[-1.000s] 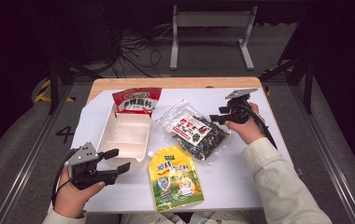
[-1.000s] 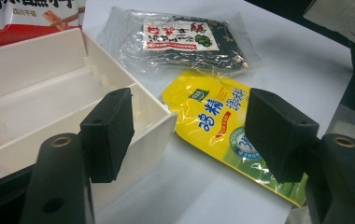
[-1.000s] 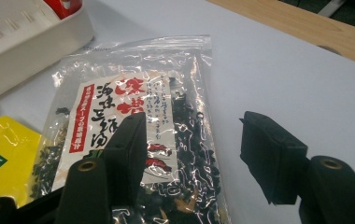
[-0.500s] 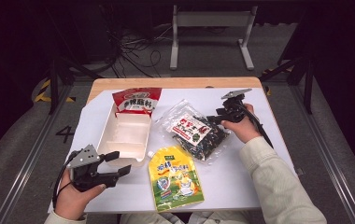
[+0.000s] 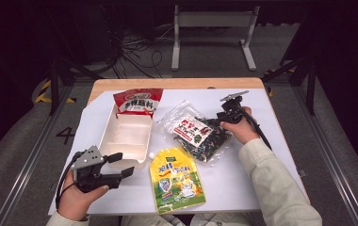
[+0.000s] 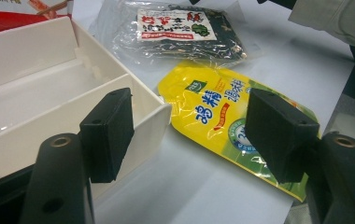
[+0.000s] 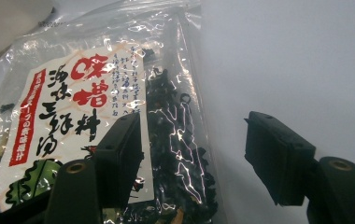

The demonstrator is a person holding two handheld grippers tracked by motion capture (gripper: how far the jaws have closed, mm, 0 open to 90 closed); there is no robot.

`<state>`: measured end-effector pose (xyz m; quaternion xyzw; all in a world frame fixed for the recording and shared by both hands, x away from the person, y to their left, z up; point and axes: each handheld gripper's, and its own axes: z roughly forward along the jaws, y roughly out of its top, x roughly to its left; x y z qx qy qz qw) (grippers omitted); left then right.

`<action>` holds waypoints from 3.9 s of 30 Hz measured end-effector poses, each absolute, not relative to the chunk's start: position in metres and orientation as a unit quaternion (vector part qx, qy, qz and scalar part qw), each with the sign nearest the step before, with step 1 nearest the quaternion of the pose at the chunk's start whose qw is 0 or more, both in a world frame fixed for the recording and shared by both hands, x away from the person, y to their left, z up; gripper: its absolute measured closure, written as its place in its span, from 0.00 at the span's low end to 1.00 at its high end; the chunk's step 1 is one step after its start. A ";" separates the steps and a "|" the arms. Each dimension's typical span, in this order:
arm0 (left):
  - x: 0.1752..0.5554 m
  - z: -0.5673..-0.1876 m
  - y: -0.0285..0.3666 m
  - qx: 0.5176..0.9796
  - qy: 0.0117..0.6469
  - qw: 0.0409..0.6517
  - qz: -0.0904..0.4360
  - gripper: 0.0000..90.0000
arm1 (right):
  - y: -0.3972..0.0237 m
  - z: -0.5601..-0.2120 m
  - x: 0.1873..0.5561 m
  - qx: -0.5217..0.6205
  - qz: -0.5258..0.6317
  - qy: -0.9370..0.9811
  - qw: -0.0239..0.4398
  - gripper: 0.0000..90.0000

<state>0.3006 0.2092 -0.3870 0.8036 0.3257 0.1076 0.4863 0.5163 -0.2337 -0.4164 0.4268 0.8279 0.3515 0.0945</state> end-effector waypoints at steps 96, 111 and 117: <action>0.330 -0.395 0.143 0.787 0.320 0.524 0.068 0.25 | -0.266 -0.332 0.396 0.387 0.479 0.767 0.179 0.94; 0.335 -0.397 0.122 0.789 0.312 0.527 0.054 0.26 | -0.268 -0.318 0.366 0.367 0.521 0.745 0.195 0.94; 0.335 -0.396 0.109 0.783 0.305 0.540 0.044 0.26 | -0.268 -0.317 0.354 0.360 0.537 0.738 0.195 0.94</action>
